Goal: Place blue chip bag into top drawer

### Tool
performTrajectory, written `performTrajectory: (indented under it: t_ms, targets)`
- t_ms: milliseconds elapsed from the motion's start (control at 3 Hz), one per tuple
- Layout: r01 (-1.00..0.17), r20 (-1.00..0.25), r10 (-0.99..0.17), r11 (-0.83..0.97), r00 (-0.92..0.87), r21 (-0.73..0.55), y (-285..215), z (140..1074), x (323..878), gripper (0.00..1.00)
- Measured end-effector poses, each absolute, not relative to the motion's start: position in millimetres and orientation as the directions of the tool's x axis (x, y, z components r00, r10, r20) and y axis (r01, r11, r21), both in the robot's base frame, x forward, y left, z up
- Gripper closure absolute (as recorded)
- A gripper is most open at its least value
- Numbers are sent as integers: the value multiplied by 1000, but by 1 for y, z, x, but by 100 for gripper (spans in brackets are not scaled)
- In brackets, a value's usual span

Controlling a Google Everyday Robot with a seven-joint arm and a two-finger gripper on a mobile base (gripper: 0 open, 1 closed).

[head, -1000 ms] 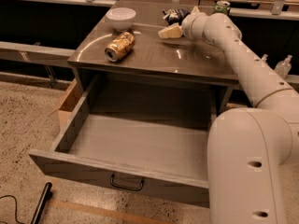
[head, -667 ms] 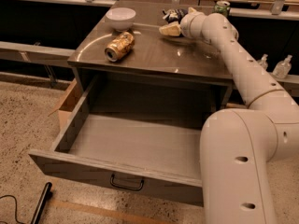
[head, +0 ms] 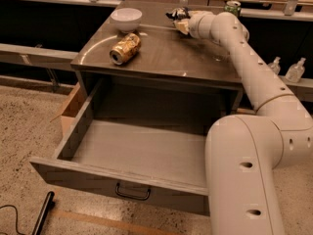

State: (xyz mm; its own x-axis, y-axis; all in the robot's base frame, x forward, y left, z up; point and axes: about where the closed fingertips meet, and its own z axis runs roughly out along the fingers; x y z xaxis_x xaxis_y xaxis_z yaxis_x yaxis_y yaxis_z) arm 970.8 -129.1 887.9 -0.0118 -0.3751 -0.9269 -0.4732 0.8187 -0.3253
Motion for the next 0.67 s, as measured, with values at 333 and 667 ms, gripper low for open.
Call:
performTrajectory:
  t_ms: [333,667]
  targets:
    - [-489,-942,-335,826,-28,-279,-135,900,953,88]
    - [-526,-955,-291,822,-59,-218,-134,911,918,100]
